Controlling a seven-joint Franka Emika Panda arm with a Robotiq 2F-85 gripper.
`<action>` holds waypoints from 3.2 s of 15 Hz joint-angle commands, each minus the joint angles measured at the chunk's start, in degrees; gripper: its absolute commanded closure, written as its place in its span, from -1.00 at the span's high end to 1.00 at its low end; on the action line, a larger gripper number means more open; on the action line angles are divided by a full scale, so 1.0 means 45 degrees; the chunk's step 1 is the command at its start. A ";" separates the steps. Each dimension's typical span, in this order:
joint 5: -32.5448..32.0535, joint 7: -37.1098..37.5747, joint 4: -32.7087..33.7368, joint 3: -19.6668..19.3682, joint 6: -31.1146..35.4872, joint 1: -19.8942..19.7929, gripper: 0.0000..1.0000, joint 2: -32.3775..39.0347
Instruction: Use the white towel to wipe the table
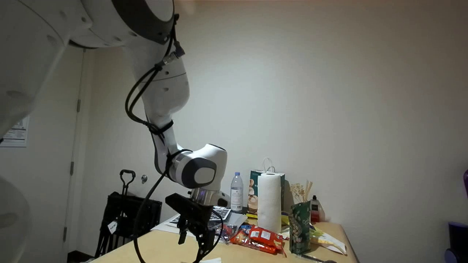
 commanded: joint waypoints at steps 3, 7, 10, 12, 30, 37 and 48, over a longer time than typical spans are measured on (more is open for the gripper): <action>-0.0156 0.0152 0.0202 0.0256 0.0007 -0.0319 1.00 0.0205; -0.0428 0.1872 0.0137 -0.0175 0.1179 -0.0117 1.00 0.0548; -0.0611 0.3011 0.0080 -0.0505 0.1795 -0.0149 1.00 0.0793; -0.0663 0.3457 0.0219 -0.0658 0.1649 -0.0165 1.00 0.1061; -0.2334 0.4176 0.2315 -0.0396 0.0665 0.0101 -0.96 0.3325; -0.2829 0.3366 0.3581 -0.0619 0.1021 -0.0074 -0.96 0.3906; -0.3650 0.3153 0.6645 0.0406 -0.1927 0.1568 -0.99 0.5583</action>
